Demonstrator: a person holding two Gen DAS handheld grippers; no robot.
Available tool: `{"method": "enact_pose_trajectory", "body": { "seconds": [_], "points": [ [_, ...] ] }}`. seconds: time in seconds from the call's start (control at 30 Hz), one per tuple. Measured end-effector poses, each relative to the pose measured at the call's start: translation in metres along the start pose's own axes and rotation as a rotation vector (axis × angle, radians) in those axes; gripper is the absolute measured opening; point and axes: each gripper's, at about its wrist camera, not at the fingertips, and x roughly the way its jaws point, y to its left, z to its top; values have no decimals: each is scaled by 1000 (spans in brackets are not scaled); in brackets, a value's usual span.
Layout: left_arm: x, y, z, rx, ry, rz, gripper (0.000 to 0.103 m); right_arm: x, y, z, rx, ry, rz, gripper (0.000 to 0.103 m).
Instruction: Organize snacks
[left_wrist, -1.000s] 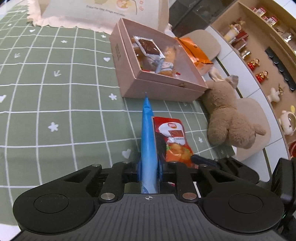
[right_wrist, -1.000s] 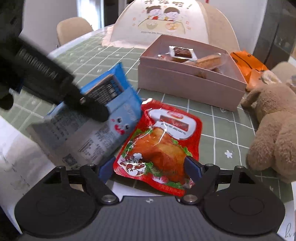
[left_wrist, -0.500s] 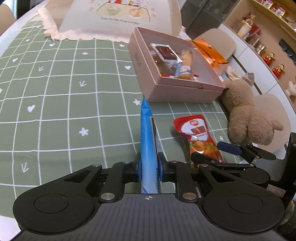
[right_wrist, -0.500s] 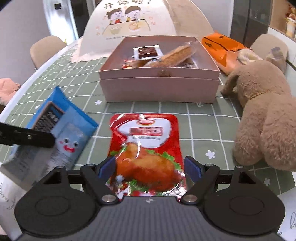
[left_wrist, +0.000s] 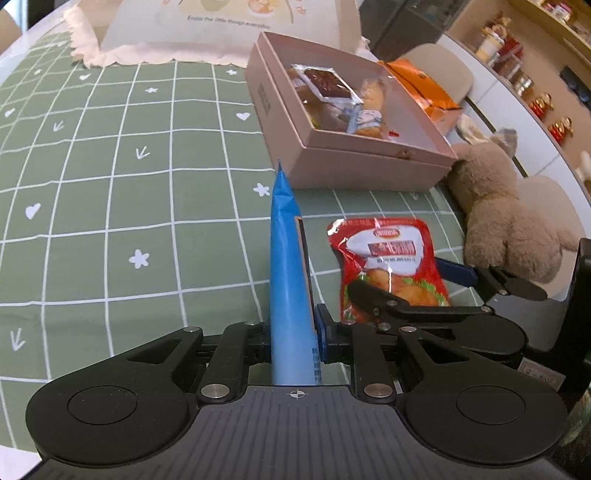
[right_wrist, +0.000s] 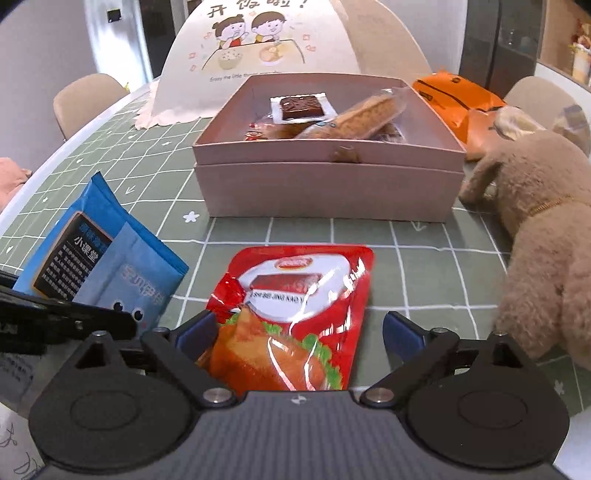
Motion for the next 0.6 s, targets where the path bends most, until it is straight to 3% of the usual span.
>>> {"method": "enact_pose_trajectory", "body": {
  "seconds": [0.3,0.6],
  "points": [
    [-28,14,-3,-29,-37,-28,20,-8,-5,-1,-44,28,71,96],
    [-42,33,-8,-130,-61,-72,20,-24,-20,5,71,-18,97,96]
  ]
}}
